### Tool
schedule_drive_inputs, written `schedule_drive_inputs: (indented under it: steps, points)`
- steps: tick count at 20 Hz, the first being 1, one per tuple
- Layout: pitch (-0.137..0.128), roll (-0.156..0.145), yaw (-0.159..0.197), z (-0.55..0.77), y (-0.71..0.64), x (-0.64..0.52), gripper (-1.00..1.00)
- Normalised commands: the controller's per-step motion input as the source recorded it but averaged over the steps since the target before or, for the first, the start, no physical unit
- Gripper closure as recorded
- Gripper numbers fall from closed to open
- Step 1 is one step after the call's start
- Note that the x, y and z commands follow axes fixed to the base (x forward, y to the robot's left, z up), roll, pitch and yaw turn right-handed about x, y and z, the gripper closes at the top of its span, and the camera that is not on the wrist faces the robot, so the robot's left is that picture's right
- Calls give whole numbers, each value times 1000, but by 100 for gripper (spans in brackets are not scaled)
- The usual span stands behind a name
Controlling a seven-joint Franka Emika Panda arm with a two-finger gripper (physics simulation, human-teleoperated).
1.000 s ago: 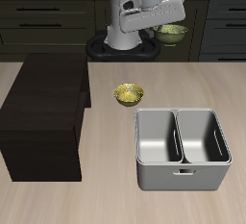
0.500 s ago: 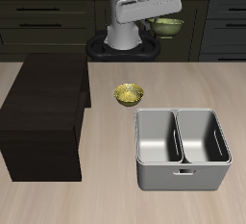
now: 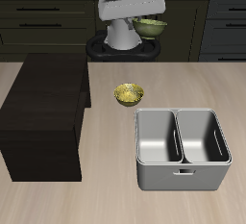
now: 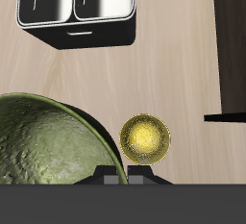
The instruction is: Place the green bowl on top of the shelf
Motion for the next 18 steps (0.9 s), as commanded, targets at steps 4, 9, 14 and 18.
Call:
schedule_drive_inputs:
  steps: [4,9,14,18]
  points:
    - [-16,-68,-13,135,-575,114,100]
    - [13,-52,-20,90,-525,60,100]
    - [43,2,13,-1,-514,37,100]
    - [24,-43,4,-18,-465,52,100]
